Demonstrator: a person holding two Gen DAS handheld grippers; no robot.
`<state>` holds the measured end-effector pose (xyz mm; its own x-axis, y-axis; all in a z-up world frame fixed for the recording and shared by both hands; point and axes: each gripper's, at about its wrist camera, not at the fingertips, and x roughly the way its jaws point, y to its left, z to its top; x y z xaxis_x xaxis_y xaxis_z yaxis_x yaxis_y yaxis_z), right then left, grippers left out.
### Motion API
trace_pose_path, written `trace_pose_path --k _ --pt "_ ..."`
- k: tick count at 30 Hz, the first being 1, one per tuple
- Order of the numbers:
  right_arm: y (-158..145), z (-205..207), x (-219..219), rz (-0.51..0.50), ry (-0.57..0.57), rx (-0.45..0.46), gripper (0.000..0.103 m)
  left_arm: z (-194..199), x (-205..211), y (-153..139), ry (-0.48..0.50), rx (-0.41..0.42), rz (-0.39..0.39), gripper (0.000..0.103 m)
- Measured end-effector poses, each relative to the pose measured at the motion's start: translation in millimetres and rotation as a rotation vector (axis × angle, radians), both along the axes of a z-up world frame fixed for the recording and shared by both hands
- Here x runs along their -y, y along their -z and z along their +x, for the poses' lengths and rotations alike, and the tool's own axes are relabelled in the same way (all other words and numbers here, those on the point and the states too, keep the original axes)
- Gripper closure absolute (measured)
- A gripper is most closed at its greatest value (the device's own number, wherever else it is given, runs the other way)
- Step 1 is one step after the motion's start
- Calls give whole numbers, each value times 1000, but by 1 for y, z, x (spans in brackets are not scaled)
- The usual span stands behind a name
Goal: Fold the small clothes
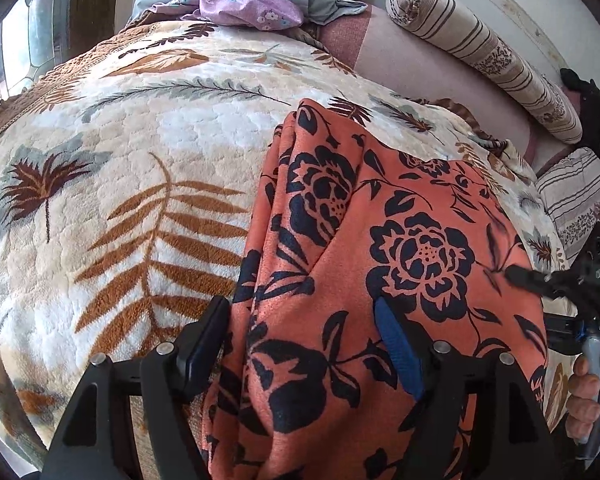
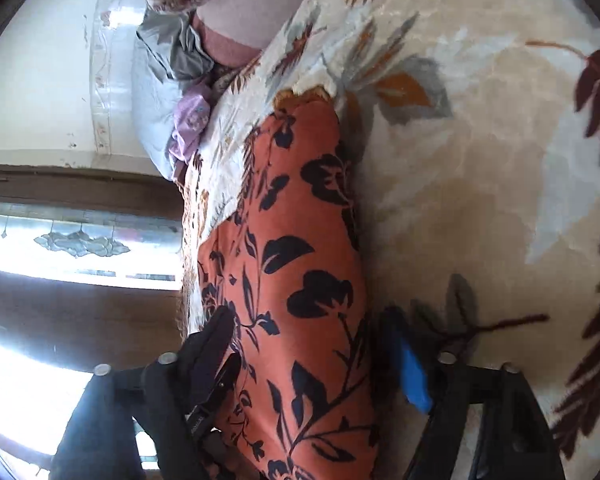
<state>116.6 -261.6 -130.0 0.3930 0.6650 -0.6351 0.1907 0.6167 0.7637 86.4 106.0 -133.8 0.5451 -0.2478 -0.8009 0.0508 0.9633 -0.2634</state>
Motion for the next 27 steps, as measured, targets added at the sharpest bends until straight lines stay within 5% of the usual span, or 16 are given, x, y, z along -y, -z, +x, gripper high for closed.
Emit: trace_pose_path --k 3,5,14,16,17,20,22,24,27 --pt "-33 -10 -20 -252 -55 113 70 0 -2 0 -1 1 -8 26" --pt "-20 -7 -26 -340 -83 87 70 0 1 0 1 1 -1 26" --pt "-26 2 10 -123 58 107 33 0 0 1 0 2 -6 26" --pt "-1 19 8 -68 46 31 35 0 -1 1 1 2 -13 26" --pt "6 23 2 -63 19 17 65 0 -2 0 2 0 -17 26" --pt "-8 17 -5 -146 18 82 67 -2 -13 -14 -6 -44 -93 31" --pt "-8 15 -2 -148 37 86 63 -1 -31 -34 -36 -25 -206 31" --pt "-2 14 1 -99 46 63 30 9 -41 -52 -27 7 -249 31" --pt "-3 3 6 -49 39 87 27 34 -40 -50 40 -18 -234 31"
